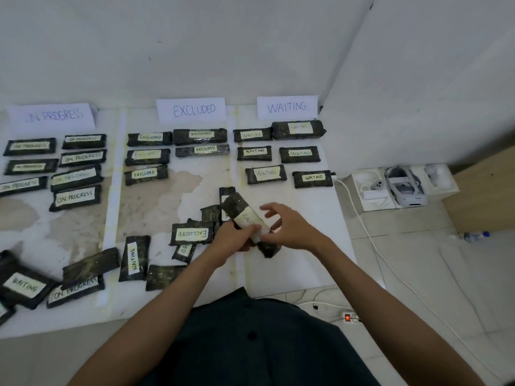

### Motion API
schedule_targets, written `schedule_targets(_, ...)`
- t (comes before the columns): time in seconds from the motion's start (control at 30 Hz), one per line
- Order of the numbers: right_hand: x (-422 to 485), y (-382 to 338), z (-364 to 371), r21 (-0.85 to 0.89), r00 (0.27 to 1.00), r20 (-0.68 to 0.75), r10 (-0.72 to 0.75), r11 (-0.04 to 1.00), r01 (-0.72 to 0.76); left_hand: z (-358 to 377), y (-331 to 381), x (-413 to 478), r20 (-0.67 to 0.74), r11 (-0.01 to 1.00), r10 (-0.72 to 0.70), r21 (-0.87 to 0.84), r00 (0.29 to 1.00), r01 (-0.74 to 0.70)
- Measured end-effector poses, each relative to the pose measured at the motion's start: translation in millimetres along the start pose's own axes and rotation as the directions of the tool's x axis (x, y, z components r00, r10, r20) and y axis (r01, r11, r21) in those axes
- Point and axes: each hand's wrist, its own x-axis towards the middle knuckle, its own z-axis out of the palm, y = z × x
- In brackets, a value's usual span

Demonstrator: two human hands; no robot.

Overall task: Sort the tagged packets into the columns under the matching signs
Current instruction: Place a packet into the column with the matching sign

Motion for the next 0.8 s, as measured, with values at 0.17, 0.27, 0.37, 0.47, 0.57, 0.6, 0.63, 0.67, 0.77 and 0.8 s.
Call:
schedule_targets(0.17, -2, 16, 14, -0.422, 0.986, -0.161, -0.04, 0.906, -0.032, 26, 6, 11, 0.025, 0.925, -0.167, -0.341, 0.986, 0.165)
schedule_targets(0.27, 3, 31, -5, -0.455, 0.973, -0.228, -0.021, 0.886, -0.087, 41, 10, 18, 0.051, 0.949, -0.135, -0.28, 0.989, 0.144)
schedule_targets(0.37, 11, 54, -35, -0.509, 0.969, -0.247, 0.014, 0.849, -0.142, 43, 12, 26, -0.001, 0.996, -0.075, -0.058, 0.997, 0.075)
schedule_targets(0.47, 20, 78, -66, -0.559, 0.968, -0.249, 0.037, 0.811, -0.174, 37, 14, 33, -0.031, 0.974, 0.067, 0.218, 0.997, -0.059)
schedule_targets(0.57, 28, 96, -85, -0.579, 0.974, -0.22, 0.047, 0.798, -0.169, 33, 17, 43, -0.027, 0.917, 0.172, 0.371, 0.985, -0.15)
schedule_targets(0.6, 31, 100, -90, -0.579, 0.977, -0.206, 0.051, 0.799, -0.163, 32, 17, 47, -0.027, 0.899, 0.199, 0.403, 0.98, -0.171)
schedule_targets(0.63, 34, 104, -93, -0.579, 0.98, -0.195, 0.05, 0.8, -0.156, 30, 18, 52, -0.026, 0.881, 0.22, 0.434, 0.975, -0.187)
schedule_targets(0.67, 37, 106, -95, -0.579, 0.981, -0.187, 0.047, 0.802, -0.148, 28, 18, 56, -0.025, 0.86, 0.237, 0.47, 0.971, -0.197)
schedule_targets(0.77, 45, 112, -96, -0.597, 0.985, -0.169, 0.037, 0.791, -0.132, 17, 13, 65, -0.066, 0.754, 0.275, 0.634, 0.959, -0.173)
schedule_targets(0.8, 46, 114, -95, -0.609, 0.985, -0.169, 0.041, 0.781, -0.137, 11, 11, 66, -0.119, 0.691, 0.297, 0.712, 0.947, -0.128)
